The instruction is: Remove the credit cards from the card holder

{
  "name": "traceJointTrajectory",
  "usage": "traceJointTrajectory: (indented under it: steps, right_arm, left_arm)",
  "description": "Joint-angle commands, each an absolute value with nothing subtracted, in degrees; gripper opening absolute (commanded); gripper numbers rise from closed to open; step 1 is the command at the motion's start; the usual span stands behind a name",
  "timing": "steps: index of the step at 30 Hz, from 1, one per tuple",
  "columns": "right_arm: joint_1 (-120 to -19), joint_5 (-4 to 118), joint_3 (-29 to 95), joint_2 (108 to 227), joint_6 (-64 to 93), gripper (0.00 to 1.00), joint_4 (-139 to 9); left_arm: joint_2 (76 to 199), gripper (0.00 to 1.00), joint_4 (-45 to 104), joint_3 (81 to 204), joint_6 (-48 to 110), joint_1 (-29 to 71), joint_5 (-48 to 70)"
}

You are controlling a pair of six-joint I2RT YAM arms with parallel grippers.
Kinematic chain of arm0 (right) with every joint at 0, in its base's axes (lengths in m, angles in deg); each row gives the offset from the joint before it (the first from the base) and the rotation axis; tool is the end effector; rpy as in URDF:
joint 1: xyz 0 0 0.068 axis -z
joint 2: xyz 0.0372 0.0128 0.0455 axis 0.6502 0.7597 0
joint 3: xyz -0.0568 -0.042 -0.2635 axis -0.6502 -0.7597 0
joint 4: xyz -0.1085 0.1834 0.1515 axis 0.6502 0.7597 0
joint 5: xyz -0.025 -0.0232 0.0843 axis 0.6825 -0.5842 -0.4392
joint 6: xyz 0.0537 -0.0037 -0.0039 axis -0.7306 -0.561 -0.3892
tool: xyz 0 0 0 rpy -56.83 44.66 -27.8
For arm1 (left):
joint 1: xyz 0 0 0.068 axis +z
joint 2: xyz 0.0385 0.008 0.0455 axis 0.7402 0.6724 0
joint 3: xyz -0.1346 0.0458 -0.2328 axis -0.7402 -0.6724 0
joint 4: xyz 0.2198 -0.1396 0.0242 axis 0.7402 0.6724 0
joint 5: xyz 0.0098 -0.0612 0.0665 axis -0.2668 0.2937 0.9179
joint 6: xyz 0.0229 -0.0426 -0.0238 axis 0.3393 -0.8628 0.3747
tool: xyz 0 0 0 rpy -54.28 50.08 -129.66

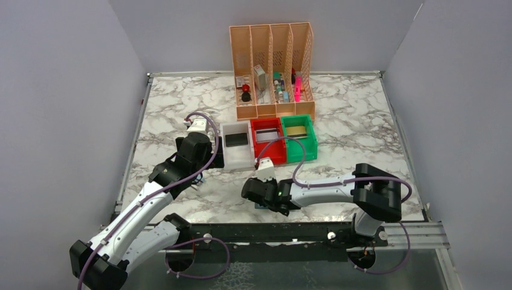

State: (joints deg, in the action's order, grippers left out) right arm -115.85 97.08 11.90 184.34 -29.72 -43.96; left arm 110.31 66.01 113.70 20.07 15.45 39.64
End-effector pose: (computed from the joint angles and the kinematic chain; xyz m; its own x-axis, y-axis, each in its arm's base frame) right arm 0.1000 0.3049 0.1575 -0.7304 -0.2091 -0.6503 -0.2970 0.9545 0.0266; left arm 0.1564 -0.0842 0.2820 -0.5980 -0.0412 -0.8004 0.0498 0.9948 -0.0884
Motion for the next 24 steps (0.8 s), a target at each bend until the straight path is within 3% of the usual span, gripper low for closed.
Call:
traceJointTrajectory:
  steps: [1,14,19,24]
  right_arm:
    - [-115.80,97.18,9.46,182.89,-29.87,0.26,-44.28]
    - [-115.54,96.52,3.65,174.39,-28.26,0.27,-50.27]
    - [-115.53,95.36,5.61,176.06,-28.72,0.60,-47.47]
    - [-115.54,93.91,7.26,178.81,-28.55,0.67,-47.23]
  left_arm:
    - [110.34,0.99,64.87,113.23,20.23,15.75,39.45]
    - [109.99,0.99,64.92,113.21,20.23,15.75,39.00]
    - [109.87,0.99,64.94,113.21,20.23,15.75,38.73]
    - [109.84,0.99,64.92,113.17,20.16,15.80,38.72]
